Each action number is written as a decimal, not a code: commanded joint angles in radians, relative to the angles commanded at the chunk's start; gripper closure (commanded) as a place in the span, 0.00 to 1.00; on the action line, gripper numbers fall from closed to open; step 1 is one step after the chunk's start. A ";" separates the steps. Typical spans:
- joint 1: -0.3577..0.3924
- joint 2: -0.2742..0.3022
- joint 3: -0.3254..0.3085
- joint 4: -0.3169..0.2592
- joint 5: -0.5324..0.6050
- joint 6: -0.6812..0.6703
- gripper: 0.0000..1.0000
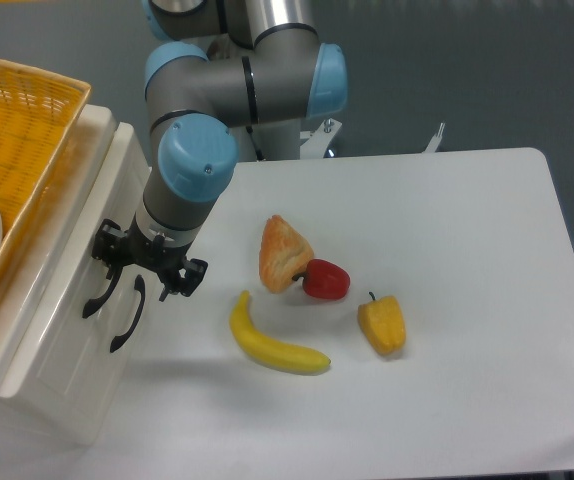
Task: Slide the top white drawer open
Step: 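Lower the gripper onto the upper drawer handle and close on it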
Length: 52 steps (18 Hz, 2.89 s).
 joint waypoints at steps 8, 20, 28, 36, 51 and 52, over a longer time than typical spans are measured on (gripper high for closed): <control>-0.020 0.008 0.006 0.000 -0.002 -0.005 0.36; -0.028 0.006 0.008 0.000 -0.003 -0.003 0.58; -0.035 0.005 0.008 0.023 -0.003 -0.003 0.72; -0.035 0.008 0.008 0.023 -0.003 -0.002 0.79; -0.032 0.012 0.008 0.023 -0.008 -0.002 0.90; -0.031 0.012 0.008 0.023 -0.008 -0.002 0.90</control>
